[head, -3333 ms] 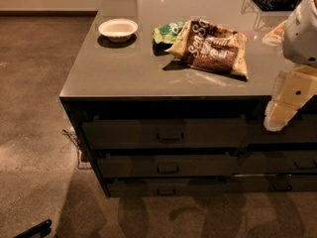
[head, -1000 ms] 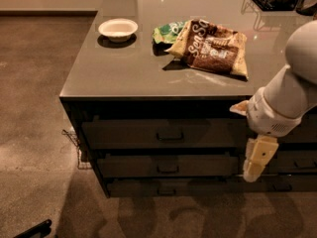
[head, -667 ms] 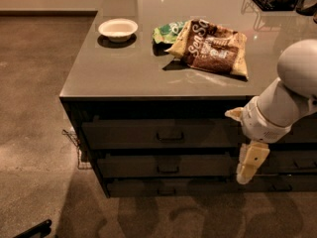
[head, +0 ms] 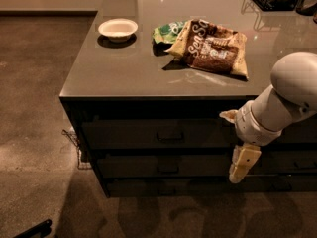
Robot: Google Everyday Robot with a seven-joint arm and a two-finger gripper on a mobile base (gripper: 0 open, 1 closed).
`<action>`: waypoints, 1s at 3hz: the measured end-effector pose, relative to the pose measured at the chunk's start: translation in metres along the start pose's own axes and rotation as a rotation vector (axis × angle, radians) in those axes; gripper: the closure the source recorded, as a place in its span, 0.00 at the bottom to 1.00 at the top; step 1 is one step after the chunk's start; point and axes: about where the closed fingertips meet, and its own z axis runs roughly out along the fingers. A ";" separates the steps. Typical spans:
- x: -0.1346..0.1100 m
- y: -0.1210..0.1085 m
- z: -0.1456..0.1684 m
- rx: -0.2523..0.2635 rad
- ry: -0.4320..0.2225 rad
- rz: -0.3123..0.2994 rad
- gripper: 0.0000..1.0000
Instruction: Open top drawer
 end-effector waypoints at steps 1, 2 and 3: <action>0.000 -0.016 0.012 0.038 0.011 -0.021 0.00; 0.004 -0.043 0.035 0.084 0.016 -0.029 0.00; 0.011 -0.062 0.058 0.088 0.015 -0.011 0.00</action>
Offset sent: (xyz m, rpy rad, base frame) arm 0.0853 0.0015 -0.0522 -0.0314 -0.1387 -0.0155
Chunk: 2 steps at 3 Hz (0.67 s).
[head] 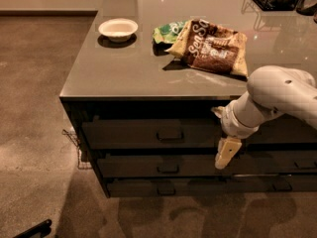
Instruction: Open top drawer
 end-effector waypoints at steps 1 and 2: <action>0.008 -0.007 0.024 -0.023 -0.002 0.030 0.00; 0.011 -0.014 0.044 -0.046 -0.012 0.047 0.00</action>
Offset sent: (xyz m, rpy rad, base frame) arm 0.0388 0.0012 -0.0608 0.0447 0.0810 -0.0385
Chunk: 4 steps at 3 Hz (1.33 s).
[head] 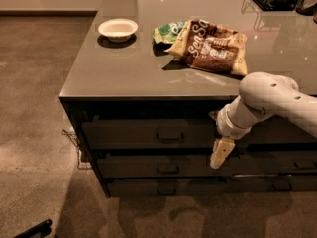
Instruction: Open top drawer
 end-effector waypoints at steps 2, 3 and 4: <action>0.001 0.002 0.013 -0.032 -0.031 -0.008 0.35; 0.004 0.024 -0.003 -0.042 -0.046 -0.021 0.58; 0.005 0.036 -0.011 -0.057 -0.054 -0.025 0.81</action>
Offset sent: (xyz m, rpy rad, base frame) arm -0.0084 -0.0018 -0.0098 0.0483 0.0218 0.0321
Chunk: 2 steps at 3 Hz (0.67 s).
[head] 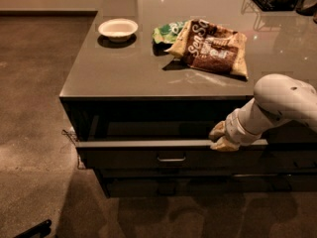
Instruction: Open top drawer
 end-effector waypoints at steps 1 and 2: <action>-0.003 -0.001 -0.008 0.000 0.000 0.000 1.00; -0.006 -0.002 -0.015 0.000 0.000 0.000 1.00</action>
Offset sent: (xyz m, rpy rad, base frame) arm -0.1214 0.0146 0.0234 0.0979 0.1841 0.1463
